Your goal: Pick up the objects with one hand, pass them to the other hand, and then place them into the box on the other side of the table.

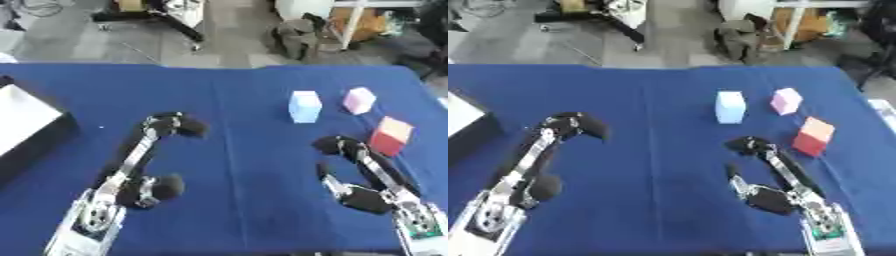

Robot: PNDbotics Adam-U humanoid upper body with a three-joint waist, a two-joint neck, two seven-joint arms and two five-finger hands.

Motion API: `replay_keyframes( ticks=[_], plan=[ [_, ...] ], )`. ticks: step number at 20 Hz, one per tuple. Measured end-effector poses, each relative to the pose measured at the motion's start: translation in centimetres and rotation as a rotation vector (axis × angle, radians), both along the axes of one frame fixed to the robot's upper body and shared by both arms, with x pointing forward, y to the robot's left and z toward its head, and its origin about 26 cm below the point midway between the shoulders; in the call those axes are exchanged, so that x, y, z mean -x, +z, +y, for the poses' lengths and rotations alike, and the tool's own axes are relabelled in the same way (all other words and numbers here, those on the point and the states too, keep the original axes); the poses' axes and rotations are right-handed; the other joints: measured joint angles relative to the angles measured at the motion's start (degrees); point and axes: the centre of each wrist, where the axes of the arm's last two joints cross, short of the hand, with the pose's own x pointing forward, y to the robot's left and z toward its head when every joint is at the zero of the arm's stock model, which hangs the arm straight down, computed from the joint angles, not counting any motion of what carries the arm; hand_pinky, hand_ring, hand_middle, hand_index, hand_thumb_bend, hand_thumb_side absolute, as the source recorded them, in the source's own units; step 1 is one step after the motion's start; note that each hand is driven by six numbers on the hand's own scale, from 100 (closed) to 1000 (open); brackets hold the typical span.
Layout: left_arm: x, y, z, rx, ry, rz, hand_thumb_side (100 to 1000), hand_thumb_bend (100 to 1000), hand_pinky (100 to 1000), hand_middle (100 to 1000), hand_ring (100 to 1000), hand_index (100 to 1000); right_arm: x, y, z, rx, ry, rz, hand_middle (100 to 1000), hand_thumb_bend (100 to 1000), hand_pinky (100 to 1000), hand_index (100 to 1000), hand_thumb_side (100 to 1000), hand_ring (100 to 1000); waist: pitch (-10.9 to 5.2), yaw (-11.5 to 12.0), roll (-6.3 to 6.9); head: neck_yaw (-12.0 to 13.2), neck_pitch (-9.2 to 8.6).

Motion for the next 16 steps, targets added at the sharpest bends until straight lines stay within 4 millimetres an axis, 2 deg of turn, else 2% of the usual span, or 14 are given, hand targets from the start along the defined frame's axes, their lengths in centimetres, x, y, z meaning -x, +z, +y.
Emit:
replay_keyframes(
  ticks=[4, 6, 8, 9, 10, 12, 13, 16],
  plan=[
    [0.0, -0.1, 0.1, -0.029, -0.006, -0.015, 717, 828, 711, 569, 665, 773, 0.0, 0.0, 0.0, 0.003, 0.0, -0.001, 759, 100, 820, 803, 470, 826, -0.08, 0.0, 0.03, 0.0, 0.0],
    [0.1, -0.2, 0.1, -0.046, -0.009, -0.021, 708, 825, 714, 575, 670, 785, 0.1, 0.3, -0.3, 0.016, 0.001, -0.01, 765, 100, 821, 812, 470, 827, -0.3, -0.2, 0.09, 0.0, 0.0],
    [0.1, -0.2, 0.1, -0.065, -0.012, -0.027, 721, 817, 715, 577, 672, 790, 0.4, 0.6, -0.9, 0.042, -0.001, -0.022, 778, 100, 822, 831, 470, 831, -0.46, -0.3, 0.22, -0.1, 0.0],
    [0.1, -0.3, 0.1, -0.073, -0.013, -0.029, 743, 805, 715, 577, 673, 793, 0.6, 0.8, -1.4, 0.058, -0.001, -0.031, 800, 100, 825, 873, 503, 842, -0.47, -0.3, 0.26, -0.1, 0.0],
    [0.2, -0.3, 0.1, -0.079, -0.013, -0.029, 757, 799, 715, 578, 673, 794, 0.9, 1.1, -1.9, 0.079, -0.002, -0.04, 810, 100, 827, 891, 470, 849, -0.55, -0.3, 0.28, -0.2, 0.0],
    [0.2, -0.4, 0.1, -0.084, -0.014, -0.026, 794, 790, 715, 578, 674, 796, 1.8, 1.6, -3.2, 0.135, -0.006, -0.051, 865, 100, 847, 1000, 495, 891, -0.84, -0.2, 0.28, -0.7, 0.0],
    [0.2, -0.5, 0.1, -0.083, -0.014, -0.025, 809, 762, 715, 578, 674, 796, 2.3, 1.8, -4.0, 0.169, -0.009, -0.054, 889, 100, 855, 1000, 434, 913, -0.9, -0.2, 0.28, -1.0, 0.0],
    [0.3, -0.7, 0.0, -0.083, -0.014, -0.012, 837, 742, 715, 578, 674, 798, 3.8, 2.4, -6.3, 0.271, -0.029, -0.06, 938, 100, 880, 1000, 382, 958, -1.11, -0.2, 0.26, -1.9, 0.0]
  ],
)
